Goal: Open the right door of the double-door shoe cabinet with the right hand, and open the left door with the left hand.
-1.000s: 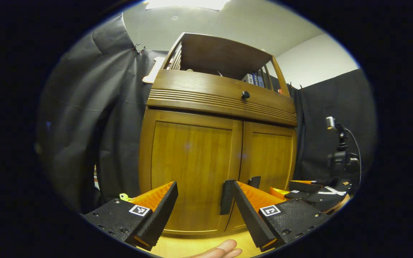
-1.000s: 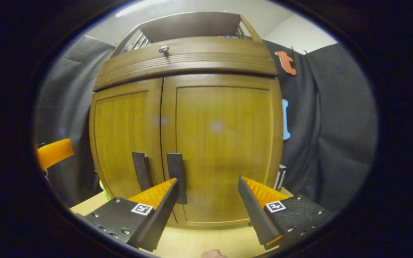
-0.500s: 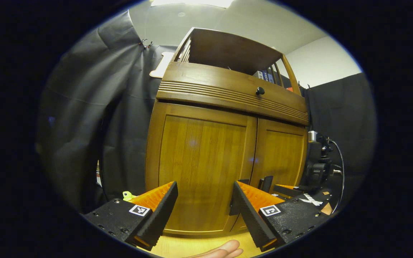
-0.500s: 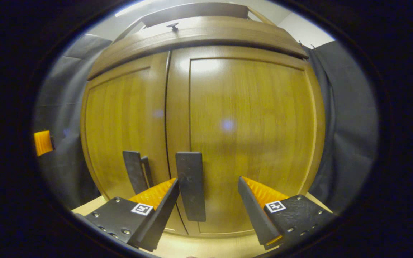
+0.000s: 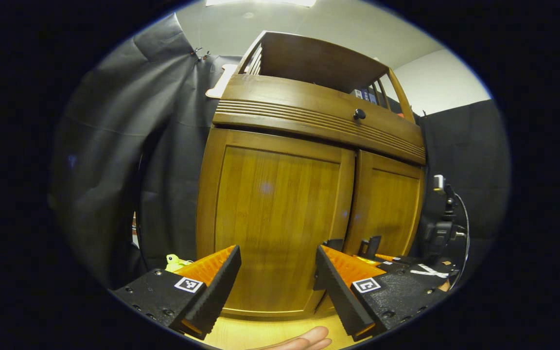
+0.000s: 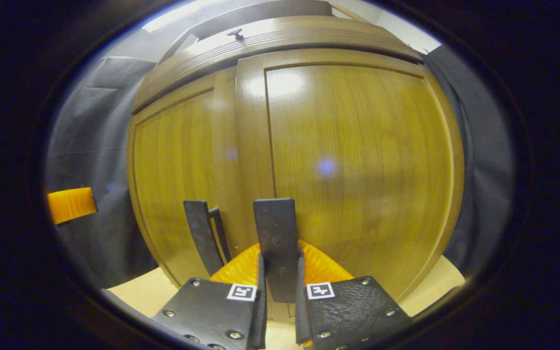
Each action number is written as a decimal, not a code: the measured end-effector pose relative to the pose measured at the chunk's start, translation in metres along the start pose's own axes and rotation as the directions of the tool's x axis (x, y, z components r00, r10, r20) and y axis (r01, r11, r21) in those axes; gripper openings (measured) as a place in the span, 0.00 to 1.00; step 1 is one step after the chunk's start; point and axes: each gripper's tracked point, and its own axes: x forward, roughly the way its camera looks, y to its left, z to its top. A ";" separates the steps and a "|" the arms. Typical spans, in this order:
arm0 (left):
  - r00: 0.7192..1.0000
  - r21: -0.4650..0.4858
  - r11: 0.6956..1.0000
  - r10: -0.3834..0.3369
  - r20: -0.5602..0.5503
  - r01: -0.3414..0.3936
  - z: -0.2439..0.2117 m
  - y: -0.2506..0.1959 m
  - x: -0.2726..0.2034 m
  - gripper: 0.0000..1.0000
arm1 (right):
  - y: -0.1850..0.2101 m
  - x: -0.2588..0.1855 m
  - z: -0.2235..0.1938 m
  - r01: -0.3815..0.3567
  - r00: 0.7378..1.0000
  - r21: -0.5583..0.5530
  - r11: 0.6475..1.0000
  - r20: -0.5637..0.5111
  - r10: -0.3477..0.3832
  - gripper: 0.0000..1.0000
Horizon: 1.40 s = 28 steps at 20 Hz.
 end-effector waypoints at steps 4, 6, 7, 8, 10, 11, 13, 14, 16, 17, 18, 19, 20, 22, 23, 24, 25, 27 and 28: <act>1.000 0.005 1.000 0.009 0.013 -0.009 0.003 -0.001 -0.003 0.96 | 0.003 -0.022 -0.003 -0.073 0.997 -0.003 0.997 -0.007 0.073 0.25; 0.999 0.021 1.000 0.019 0.026 -0.020 0.006 -0.001 -0.006 0.96 | 0.003 -0.033 -0.005 -0.114 0.993 0.018 0.993 -0.011 0.114 0.23; 0.999 0.029 0.999 0.015 0.029 -0.016 0.007 -0.004 -0.007 0.96 | 0.005 -0.037 -0.006 -0.124 0.992 0.021 0.992 -0.015 0.124 0.23; 1.000 0.029 1.000 0.009 0.029 -0.010 0.006 -0.007 -0.008 0.92 | 0.004 -0.040 -0.006 -0.130 0.991 0.011 0.991 -0.022 0.130 0.23; 1.000 0.029 1.000 -0.007 0.024 0.006 0.004 -0.015 -0.009 0.92 | 0.000 -0.049 -0.005 -0.138 0.990 -0.004 0.990 -0.030 0.138 0.23; 1.000 0.034 0.999 -0.014 0.020 0.013 0.003 -0.018 -0.009 0.92 | -0.001 -0.054 -0.008 -0.140 0.990 -0.001 0.990 -0.034 0.140 0.23; 0.999 0.046 0.999 -0.029 0.013 0.028 0.000 -0.026 -0.008 0.92 | -0.003 -0.066 -0.009 -0.149 0.988 0.000 0.989 -0.037 0.149 0.23; 0.999 0.053 0.998 -0.035 0.011 0.035 -0.002 -0.030 -0.009 0.92 | -0.005 -0.071 -0.009 -0.154 0.987 -0.001 0.988 -0.036 0.154 0.22; 0.999 0.070 0.997 -0.045 0.006 0.044 -0.005 -0.037 -0.008 0.92 | -0.008 -0.078 -0.009 -0.164 0.986 -0.007 0.986 -0.036 0.164 0.23; 0.999 0.079 0.996 -0.046 0.002 0.046 -0.006 -0.038 -0.008 0.92 | -0.009 -0.083 -0.010 -0.169 0.985 -0.017 0.985 -0.031 0.169 0.23; 0.999 0.084 0.995 -0.045 0.001 0.045 -0.008 -0.040 -0.008 0.92 | -0.011 -0.086 -0.009 -0.174 0.985 -0.027 0.984 -0.025 0.173 0.23; 0.999 0.083 0.996 -0.039 0.000 0.039 -0.009 -0.041 -0.008 0.92 | -0.014 -0.088 -0.008 -0.177 0.984 -0.025 0.984 -0.022 0.177 0.23; 1.000 0.082 0.996 -0.031 -0.004 0.031 -0.010 -0.040 -0.007 0.96 | -0.015 -0.091 -0.008 -0.180 0.983 -0.021 0.983 -0.022 0.180 0.23; 1.000 0.088 0.996 -0.025 -0.013 0.026 -0.014 -0.042 -0.006 0.92 | -0.020 -0.101 -0.011 -0.184 0.983 -0.020 0.983 -0.022 0.183 0.23; 1.000 0.096 0.995 -0.024 -0.018 0.025 -0.015 -0.043 -0.005 0.92 | -0.023 -0.105 -0.012 -0.184 0.983 -0.019 0.983 -0.020 0.184 0.23; 1.000 0.101 0.995 -0.023 -0.018 0.025 -0.015 -0.044 -0.004 0.92 | -0.025 -0.110 -0.012 -0.186 0.983 -0.021 0.982 -0.018 0.185 0.23; 1.000 0.104 0.994 -0.022 -0.018 0.024 -0.016 -0.045 -0.004 0.92 | -0.028 -0.114 -0.013 -0.188 0.982 -0.019 0.982 -0.015 0.188 0.23; 0.999 0.108 0.994 -0.027 -0.021 0.029 -0.019 -0.049 -0.004 0.92 | -0.035 -0.124 -0.012 -0.192 0.981 -0.009 0.981 -0.012 0.192 0.23; 0.999 0.115 0.993 -0.034 -0.024 0.036 -0.021 -0.053 -0.004 0.92 | -0.039 -0.129 -0.011 -0.192 0.981 -0.009 0.981 -0.011 0.192 0.23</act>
